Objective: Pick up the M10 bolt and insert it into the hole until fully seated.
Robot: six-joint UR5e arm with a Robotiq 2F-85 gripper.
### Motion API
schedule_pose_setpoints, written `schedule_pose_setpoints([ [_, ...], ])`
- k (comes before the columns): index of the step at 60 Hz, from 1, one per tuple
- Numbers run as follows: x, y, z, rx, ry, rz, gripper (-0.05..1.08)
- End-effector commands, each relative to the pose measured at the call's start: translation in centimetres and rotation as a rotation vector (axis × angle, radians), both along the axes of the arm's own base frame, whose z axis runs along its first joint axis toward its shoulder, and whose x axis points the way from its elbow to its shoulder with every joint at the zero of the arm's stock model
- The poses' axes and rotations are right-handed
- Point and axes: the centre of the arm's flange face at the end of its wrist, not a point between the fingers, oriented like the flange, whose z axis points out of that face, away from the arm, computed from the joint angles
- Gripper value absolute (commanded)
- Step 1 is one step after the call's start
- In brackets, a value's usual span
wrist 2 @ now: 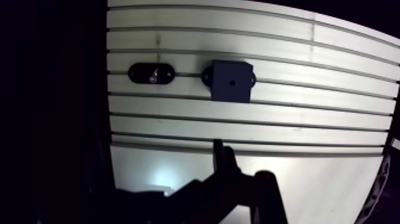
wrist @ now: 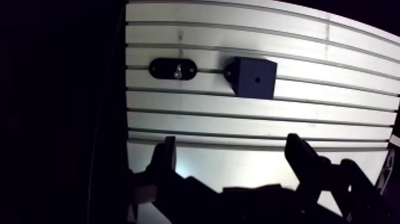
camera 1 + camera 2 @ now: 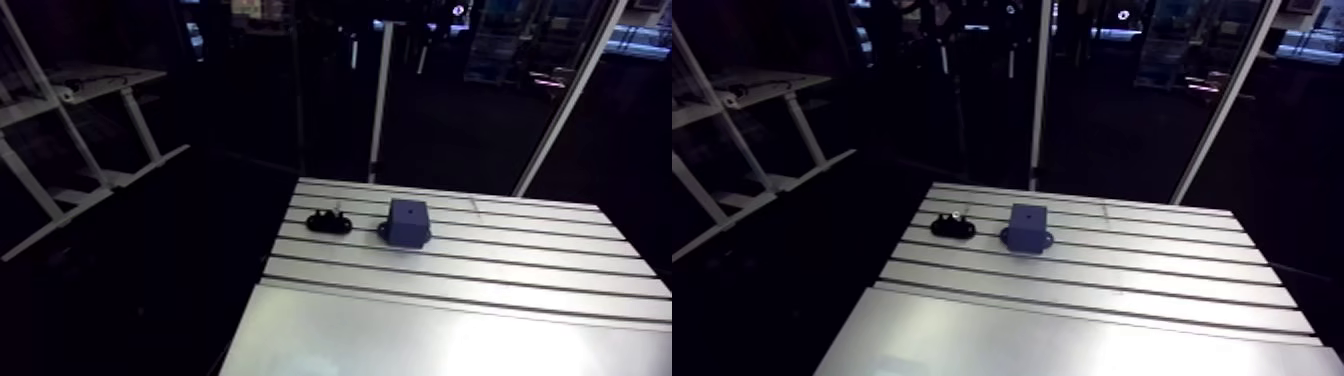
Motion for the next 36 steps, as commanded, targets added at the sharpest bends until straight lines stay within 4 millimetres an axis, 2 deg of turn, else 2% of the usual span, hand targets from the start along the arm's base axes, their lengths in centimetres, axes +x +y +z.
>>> schedule_pose_setpoints([
  [1, -0.5, -3.9, -5.7, 0.006, -0.012, 0.021, 0.01],
  [13, -0.7, -4.7, -9.2, 0.019, -0.031, 0.034, 0.01],
  [32, -1.1, -5.0, -12.7, 0.051, -0.008, 0.026, 0.01],
  [36, -0.8, -5.6, -13.7, 0.067, -0.003, 0.039, 0.01],
])
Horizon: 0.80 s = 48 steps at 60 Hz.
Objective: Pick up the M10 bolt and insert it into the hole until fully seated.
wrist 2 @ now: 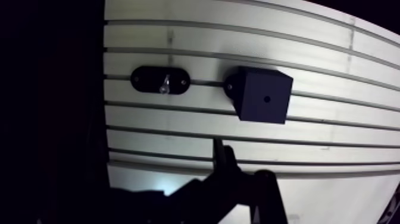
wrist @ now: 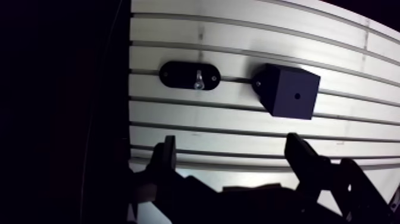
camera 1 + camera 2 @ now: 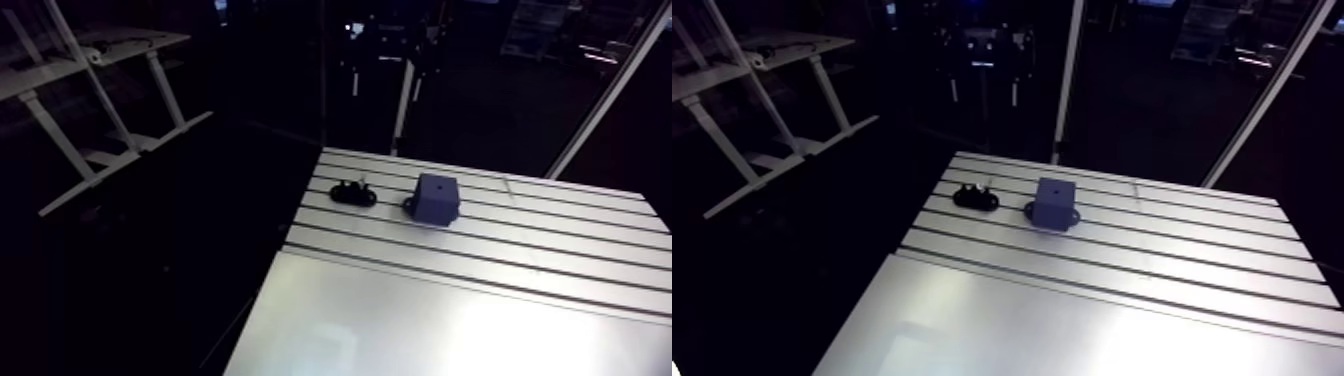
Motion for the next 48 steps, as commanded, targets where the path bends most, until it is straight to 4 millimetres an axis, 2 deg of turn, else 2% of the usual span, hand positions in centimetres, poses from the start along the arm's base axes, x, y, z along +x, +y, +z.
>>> schedule_pose_setpoints([
  [1, 0.2, -1.1, -3.8, 0.039, 0.021, 0.017, 0.01],
  [16, 0.1, -1.4, -6.7, 0.024, 0.029, 0.021, 0.01],
  [48, -0.9, -1.9, -9.8, 0.012, 0.031, 0.024, 0.01],
])
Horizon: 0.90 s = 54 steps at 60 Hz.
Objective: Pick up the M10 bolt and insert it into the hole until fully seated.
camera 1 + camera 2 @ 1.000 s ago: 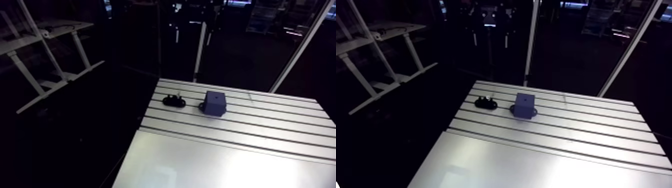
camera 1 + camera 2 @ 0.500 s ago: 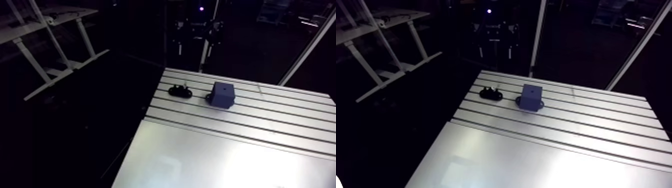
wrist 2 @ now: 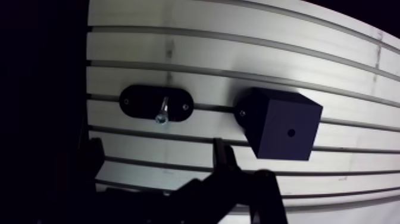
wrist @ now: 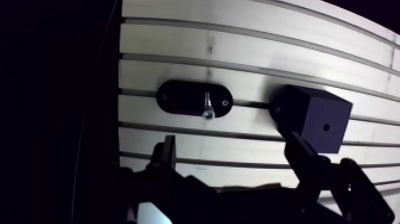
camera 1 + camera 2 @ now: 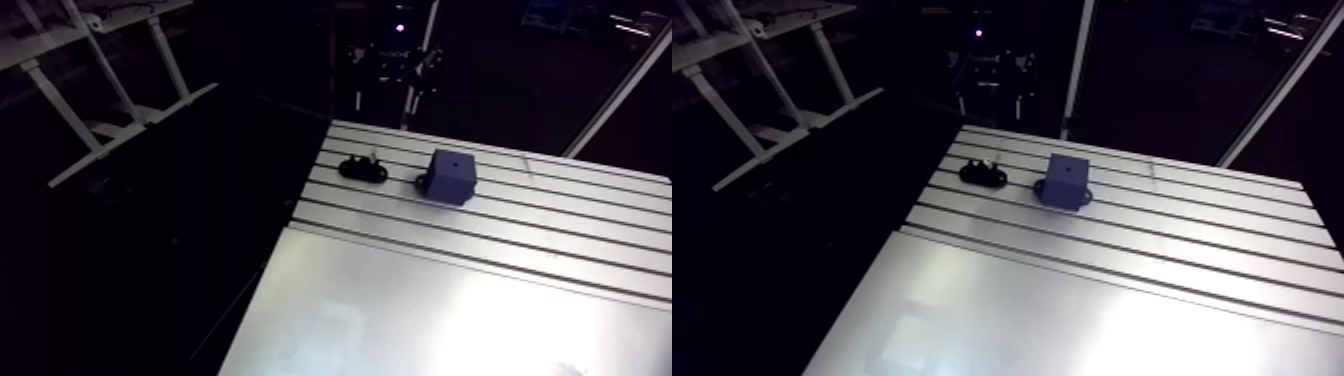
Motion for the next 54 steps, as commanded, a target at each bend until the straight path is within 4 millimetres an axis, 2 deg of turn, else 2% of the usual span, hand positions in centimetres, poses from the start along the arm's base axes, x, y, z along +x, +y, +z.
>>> schedule_pose_setpoints([
  [1, -0.4, -0.5, -1.6, -0.004, -0.003, 0.005, 0.01],
  [25, -0.1, -0.9, -4.5, 0.003, -0.026, 0.010, 0.01],
  [54, 0.0, -0.9, -6.3, 0.013, -0.053, 0.009, 0.01],
])
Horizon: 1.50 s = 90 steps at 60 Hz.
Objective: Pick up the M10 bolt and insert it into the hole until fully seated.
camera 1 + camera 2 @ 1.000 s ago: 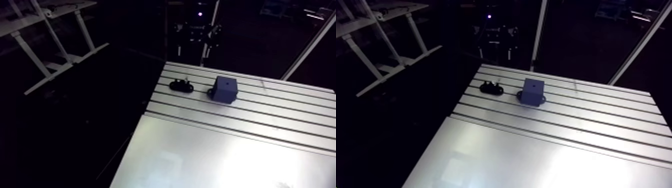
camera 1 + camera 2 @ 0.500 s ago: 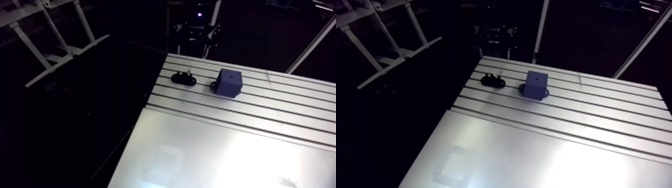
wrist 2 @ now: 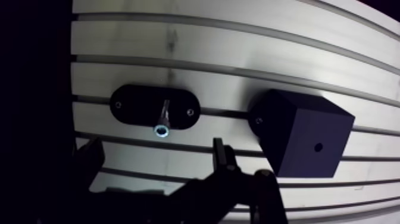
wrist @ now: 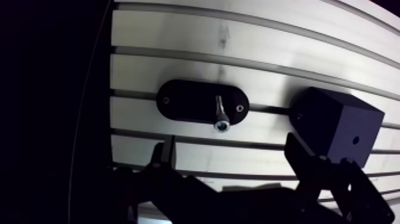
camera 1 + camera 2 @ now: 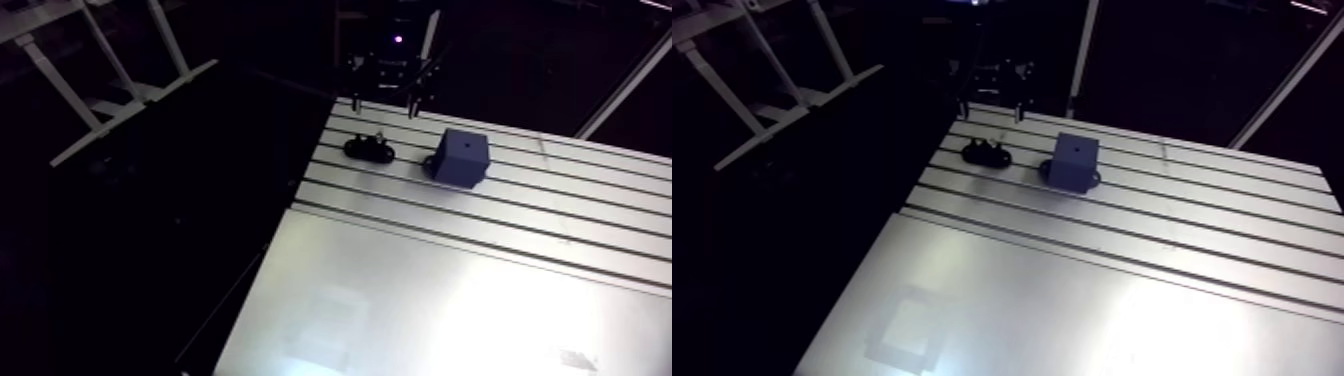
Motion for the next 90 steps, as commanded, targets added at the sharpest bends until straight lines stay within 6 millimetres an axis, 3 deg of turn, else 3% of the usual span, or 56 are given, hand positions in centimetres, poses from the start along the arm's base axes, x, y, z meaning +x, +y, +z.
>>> schedule_pose_setpoints([
  [1, 0.0, 0.0, -0.8, 0.003, -0.010, -0.001, 0.01],
  [33, 0.2, -0.1, -2.2, 0.004, -0.022, 0.004, 0.02],
  [61, 0.8, -0.2, -3.1, 0.012, -0.039, 0.008, 0.29],
  [90, 0.6, -0.2, -3.3, 0.012, -0.039, 0.007, 0.43],
])
